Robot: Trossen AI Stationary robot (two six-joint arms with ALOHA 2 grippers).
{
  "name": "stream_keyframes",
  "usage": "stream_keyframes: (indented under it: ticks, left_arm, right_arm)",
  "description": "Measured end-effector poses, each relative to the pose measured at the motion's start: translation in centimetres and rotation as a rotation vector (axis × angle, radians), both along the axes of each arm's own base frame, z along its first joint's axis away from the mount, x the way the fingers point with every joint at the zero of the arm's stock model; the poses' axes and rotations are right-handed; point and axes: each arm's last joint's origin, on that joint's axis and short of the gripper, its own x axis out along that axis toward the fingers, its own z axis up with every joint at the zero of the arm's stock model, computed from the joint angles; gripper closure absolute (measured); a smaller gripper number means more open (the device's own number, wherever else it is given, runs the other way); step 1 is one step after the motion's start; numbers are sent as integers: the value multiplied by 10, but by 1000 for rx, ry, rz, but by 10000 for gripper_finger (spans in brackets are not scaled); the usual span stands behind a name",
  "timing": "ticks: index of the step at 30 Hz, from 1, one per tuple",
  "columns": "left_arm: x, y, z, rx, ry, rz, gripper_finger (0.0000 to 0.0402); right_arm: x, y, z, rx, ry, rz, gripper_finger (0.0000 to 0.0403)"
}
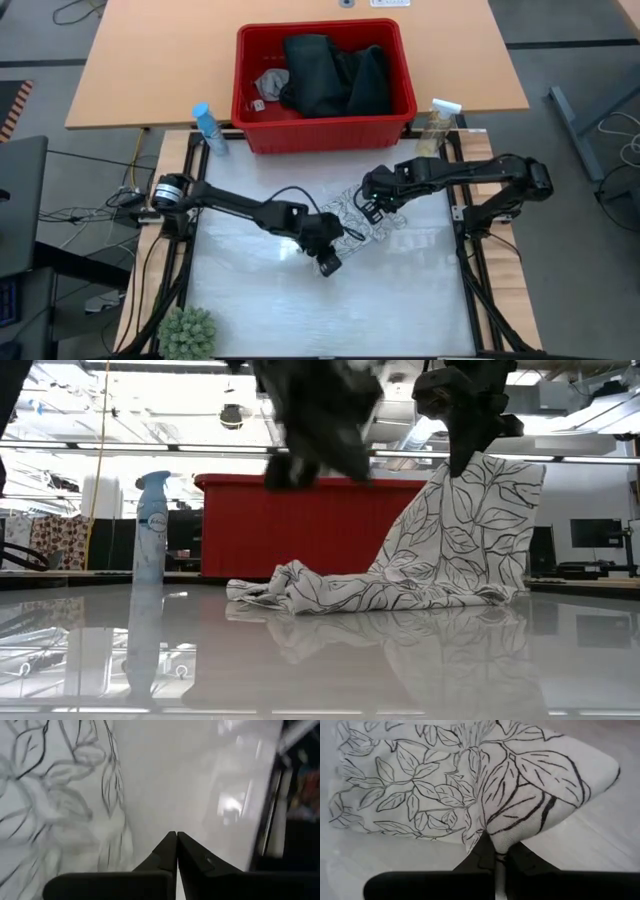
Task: Fold laundry
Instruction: Fold the white-patterned shirt
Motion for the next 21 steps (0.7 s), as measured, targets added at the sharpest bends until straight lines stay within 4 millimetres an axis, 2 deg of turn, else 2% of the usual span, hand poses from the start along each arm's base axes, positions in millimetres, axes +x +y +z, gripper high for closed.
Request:
stream_keyframes:
  ticks: [4, 7, 9, 11, 16, 19, 21]
  left_arm:
    - [-23, -2, 36, 109, 168, -78, 401]
    - [-48, -9, 47, 306, 278, -81, 401]
    - [-61, -14, 42, 370, 304, -59, 401]
    - [-67, -22, 28, 357, 299, -49, 401]
    - [-78, -40, -25, 282, 262, -7, 401]
    - [-87, -41, -58, 226, 241, 58, 401]
    - [-91, -40, -72, 185, 216, 110, 401]
  right_arm:
    - [2, 1, 3, 7, -26, 4, 370]
    - [8, 3, 8, 18, -88, 14, 370]
    - [11, 6, 12, 24, -129, 27, 370]
    - [14, 9, 16, 27, -171, 35, 370]
    - [22, 15, 18, 37, -243, 40, 370]
    - [29, 17, 14, 39, -253, 41, 370]
    - [37, 19, 7, 42, -249, 48, 370]
